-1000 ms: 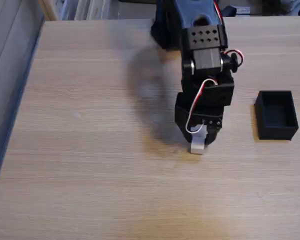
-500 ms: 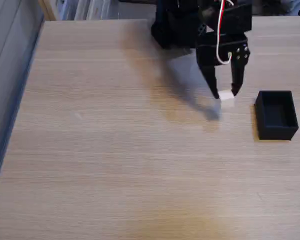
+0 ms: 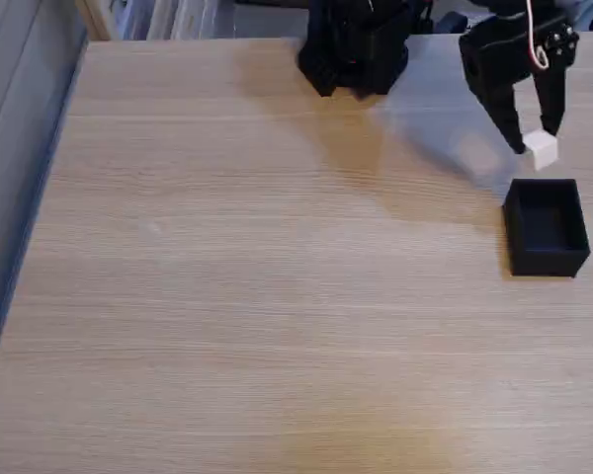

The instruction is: Pick a white block and place it in the black box.

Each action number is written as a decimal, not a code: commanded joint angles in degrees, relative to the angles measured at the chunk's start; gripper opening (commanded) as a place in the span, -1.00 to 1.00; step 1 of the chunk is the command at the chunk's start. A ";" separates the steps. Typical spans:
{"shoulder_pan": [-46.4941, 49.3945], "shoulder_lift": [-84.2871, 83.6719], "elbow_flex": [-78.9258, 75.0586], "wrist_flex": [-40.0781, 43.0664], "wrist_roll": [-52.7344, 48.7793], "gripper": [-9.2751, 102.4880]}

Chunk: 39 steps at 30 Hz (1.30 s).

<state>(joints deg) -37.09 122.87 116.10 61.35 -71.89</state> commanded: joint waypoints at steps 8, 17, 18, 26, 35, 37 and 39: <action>-0.79 -11.25 -12.83 0.18 1.85 -0.75; 1.76 -11.95 -12.13 1.23 0.35 -0.47; 2.02 -11.87 -12.22 1.32 -0.09 -0.45; 4.04 -9.14 -12.30 1.32 -1.23 -0.80; 18.37 9.23 9.76 -3.87 -11.60 -0.83; 23.55 15.82 18.54 -6.50 -15.21 -0.83; 28.74 22.59 27.07 -8.96 -18.98 -0.83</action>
<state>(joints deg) -14.33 136.41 133.07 55.11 -86.66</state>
